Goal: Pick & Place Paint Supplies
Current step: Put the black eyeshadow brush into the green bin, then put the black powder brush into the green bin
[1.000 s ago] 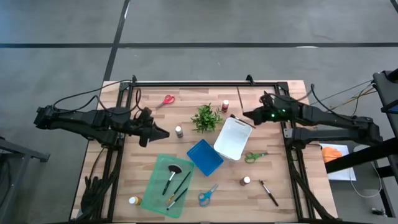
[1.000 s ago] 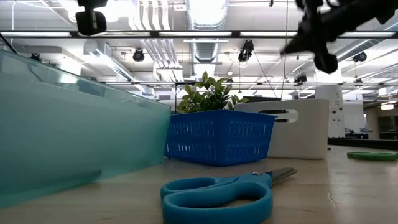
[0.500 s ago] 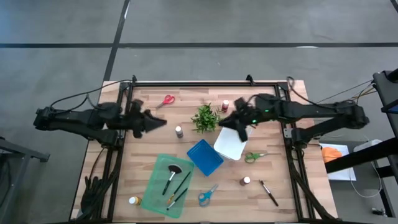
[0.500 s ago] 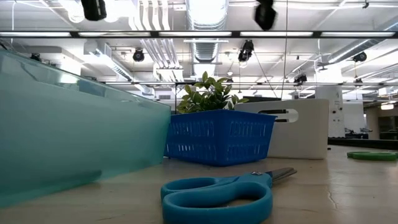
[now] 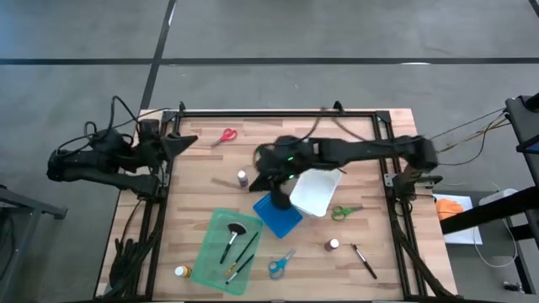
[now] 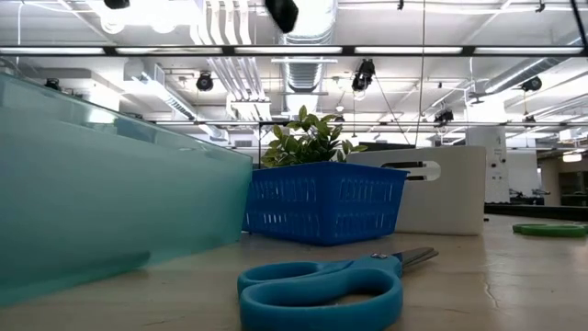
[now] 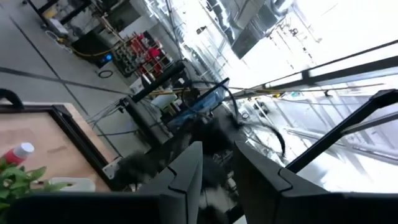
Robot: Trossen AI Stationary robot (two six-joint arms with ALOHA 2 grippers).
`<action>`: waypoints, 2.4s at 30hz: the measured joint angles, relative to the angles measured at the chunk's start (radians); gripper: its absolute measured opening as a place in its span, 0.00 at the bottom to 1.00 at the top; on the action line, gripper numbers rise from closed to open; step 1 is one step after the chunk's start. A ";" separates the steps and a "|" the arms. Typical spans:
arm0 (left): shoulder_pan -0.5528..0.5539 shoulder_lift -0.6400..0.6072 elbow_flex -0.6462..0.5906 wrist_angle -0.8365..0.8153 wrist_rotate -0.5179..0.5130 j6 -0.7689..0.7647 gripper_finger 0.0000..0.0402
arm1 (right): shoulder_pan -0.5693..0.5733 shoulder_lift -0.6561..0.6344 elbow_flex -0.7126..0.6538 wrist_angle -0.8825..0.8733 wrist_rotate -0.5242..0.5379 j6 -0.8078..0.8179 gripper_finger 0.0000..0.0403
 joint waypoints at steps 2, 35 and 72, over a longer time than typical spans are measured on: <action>0.000 -0.003 0.000 -0.001 -0.002 0.014 0.25 | 0.011 0.068 0.044 -0.022 -0.028 -0.013 0.02; 0.000 -0.004 -0.001 -0.033 -0.004 0.090 0.25 | 0.145 0.533 0.432 -0.302 -0.368 0.067 0.02; -0.001 -0.003 -0.001 -0.009 -0.010 0.104 0.25 | 0.155 -0.264 -0.232 -0.895 0.193 0.959 0.43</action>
